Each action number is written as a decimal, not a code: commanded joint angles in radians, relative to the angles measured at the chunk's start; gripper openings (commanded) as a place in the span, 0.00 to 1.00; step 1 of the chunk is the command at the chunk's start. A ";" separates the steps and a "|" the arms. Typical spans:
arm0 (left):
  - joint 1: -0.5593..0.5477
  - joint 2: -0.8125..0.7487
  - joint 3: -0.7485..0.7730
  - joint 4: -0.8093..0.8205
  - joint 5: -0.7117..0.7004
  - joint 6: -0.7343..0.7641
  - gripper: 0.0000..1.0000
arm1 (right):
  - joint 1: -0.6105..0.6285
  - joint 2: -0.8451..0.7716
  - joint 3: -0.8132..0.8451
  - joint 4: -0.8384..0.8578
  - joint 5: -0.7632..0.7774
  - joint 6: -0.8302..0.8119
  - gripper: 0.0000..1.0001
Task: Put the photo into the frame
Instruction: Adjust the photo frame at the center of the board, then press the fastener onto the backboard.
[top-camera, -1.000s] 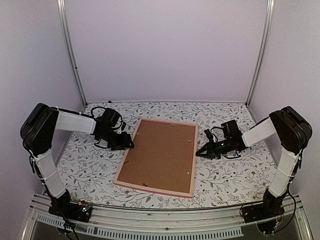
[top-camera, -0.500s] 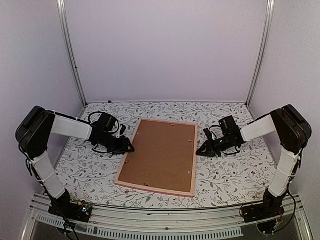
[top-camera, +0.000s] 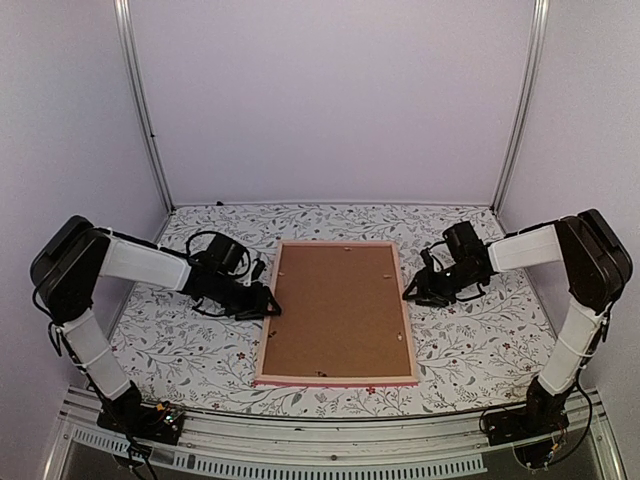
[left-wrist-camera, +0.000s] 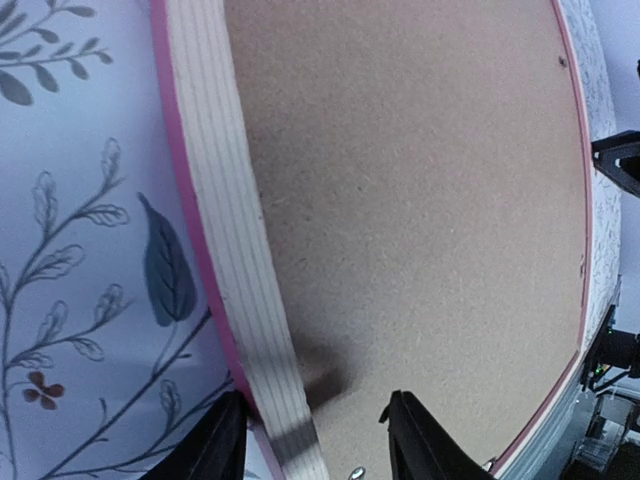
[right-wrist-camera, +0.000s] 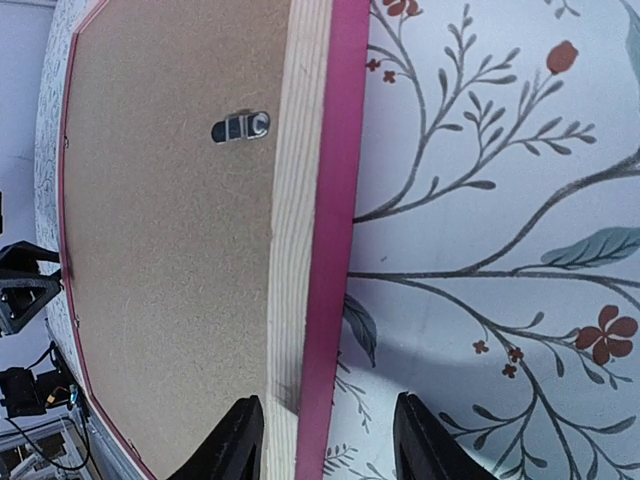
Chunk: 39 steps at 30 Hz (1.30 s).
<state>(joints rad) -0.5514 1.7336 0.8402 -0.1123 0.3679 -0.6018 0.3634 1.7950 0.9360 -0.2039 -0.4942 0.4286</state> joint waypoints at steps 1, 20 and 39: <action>-0.062 -0.033 0.019 0.043 0.014 -0.017 0.51 | -0.002 -0.044 -0.006 -0.048 0.051 -0.014 0.48; -0.161 -0.131 0.077 -0.182 -0.205 0.111 0.77 | 0.066 -0.064 -0.009 -0.104 0.218 -0.022 0.25; -0.254 -0.202 0.027 -0.289 -0.361 0.037 0.80 | 0.096 -0.064 -0.032 -0.046 0.185 0.012 0.32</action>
<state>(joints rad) -0.7918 1.5448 0.8646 -0.3725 0.0505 -0.5514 0.4431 1.7401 0.9276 -0.2619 -0.3088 0.4286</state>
